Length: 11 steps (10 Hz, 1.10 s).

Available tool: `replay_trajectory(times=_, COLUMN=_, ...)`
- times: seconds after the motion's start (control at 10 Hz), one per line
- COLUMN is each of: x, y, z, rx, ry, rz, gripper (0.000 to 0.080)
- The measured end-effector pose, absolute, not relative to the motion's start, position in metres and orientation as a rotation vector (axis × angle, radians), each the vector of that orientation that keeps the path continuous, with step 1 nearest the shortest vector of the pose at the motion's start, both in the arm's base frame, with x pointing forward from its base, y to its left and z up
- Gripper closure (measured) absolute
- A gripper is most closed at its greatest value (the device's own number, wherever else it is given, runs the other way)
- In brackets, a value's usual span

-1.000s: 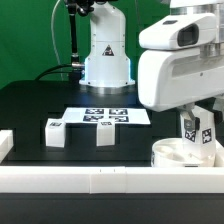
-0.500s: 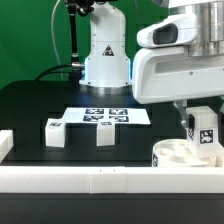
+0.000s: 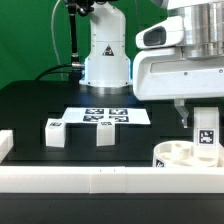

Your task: Assemble stool

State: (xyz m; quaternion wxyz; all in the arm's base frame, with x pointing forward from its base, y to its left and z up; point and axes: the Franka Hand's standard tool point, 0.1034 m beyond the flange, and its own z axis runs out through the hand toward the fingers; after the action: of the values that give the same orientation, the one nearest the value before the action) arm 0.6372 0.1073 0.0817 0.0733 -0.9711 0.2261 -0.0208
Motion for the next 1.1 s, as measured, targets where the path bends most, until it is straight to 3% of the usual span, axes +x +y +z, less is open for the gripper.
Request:
replay_trajectory(times=0.5, x=0.6333, y=0.1087, z=0.0801, rx=-2.635, ry=1.357, rz=0.021, gripper=0.0459)
replay_trajectory(times=1.1, x=0.6310, y=0.1110, z=0.0789, rx=-2.301, ry=1.813, rz=0.098, gripper=0.0459)
